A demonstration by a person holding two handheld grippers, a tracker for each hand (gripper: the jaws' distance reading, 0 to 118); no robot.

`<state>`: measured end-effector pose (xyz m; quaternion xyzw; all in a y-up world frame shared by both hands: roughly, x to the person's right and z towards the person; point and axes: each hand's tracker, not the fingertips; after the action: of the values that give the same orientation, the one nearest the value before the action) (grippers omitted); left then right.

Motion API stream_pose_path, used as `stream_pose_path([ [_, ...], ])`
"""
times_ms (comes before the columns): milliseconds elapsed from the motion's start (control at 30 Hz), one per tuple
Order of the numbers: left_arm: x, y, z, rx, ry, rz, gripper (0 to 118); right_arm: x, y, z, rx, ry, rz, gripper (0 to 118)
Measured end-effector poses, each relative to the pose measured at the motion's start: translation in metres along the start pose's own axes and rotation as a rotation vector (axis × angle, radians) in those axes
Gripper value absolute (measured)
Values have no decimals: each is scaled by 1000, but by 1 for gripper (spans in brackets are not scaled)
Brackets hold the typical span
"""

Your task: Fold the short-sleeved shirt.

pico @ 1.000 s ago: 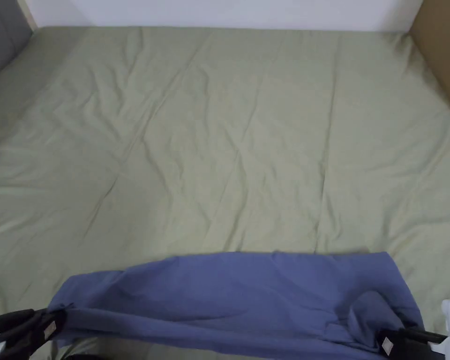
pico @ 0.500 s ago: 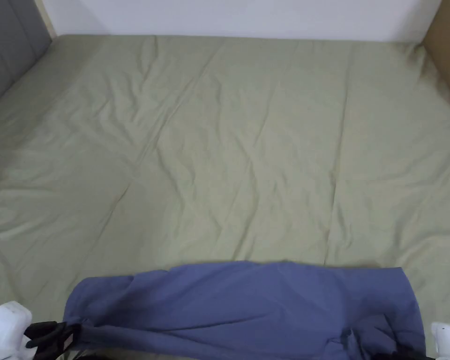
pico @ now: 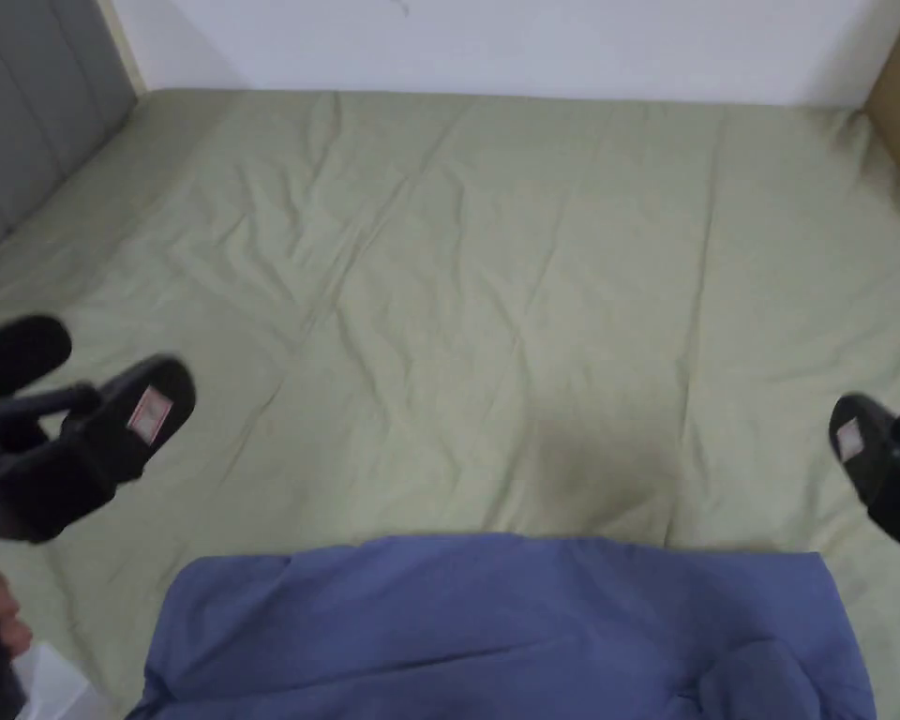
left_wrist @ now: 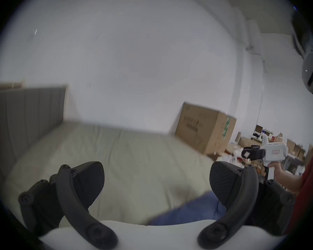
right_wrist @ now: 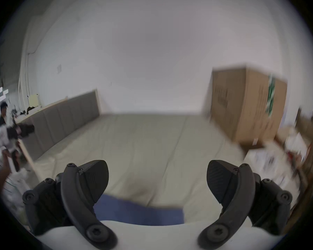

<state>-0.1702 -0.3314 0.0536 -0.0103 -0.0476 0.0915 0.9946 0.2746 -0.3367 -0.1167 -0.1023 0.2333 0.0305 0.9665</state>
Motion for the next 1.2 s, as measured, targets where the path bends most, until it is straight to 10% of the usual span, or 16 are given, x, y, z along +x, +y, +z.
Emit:
stream_pose_path([
  [67, 21, 15, -6, 51, -17, -66, 103, -12, 9, 5, 59, 5, -19, 103],
  [100, 33, 18, -8, 77, 3, -113, 78, -18, 12, 8, 87, 0, -21, 76],
  [133, 44, 21, -11, 75, 34, -165, 30, -16, 7, 7, 114, -14, -27, 14],
  [167, 54, 19, -13, 81, 88, -258, 0, -15, 4, 6, 154, -77, -72, 0],
  [367, 34, -2, -15, -14, 35, -204, 0, -5, -5, 3, 68, 29, -26, 0],
  [500, -3, -17, -25, -207, 91, 112, 8, -7, -19, 1, 0, 77, -41, 0],
  [600, -59, -65, -17, -406, 192, 314, 115, -9, -30, 3, -60, 111, -76, 0],
  [1200, -99, -223, -11, -939, 321, 449, 111, -21, -49, 3, -168, 135, -97, 0],
])
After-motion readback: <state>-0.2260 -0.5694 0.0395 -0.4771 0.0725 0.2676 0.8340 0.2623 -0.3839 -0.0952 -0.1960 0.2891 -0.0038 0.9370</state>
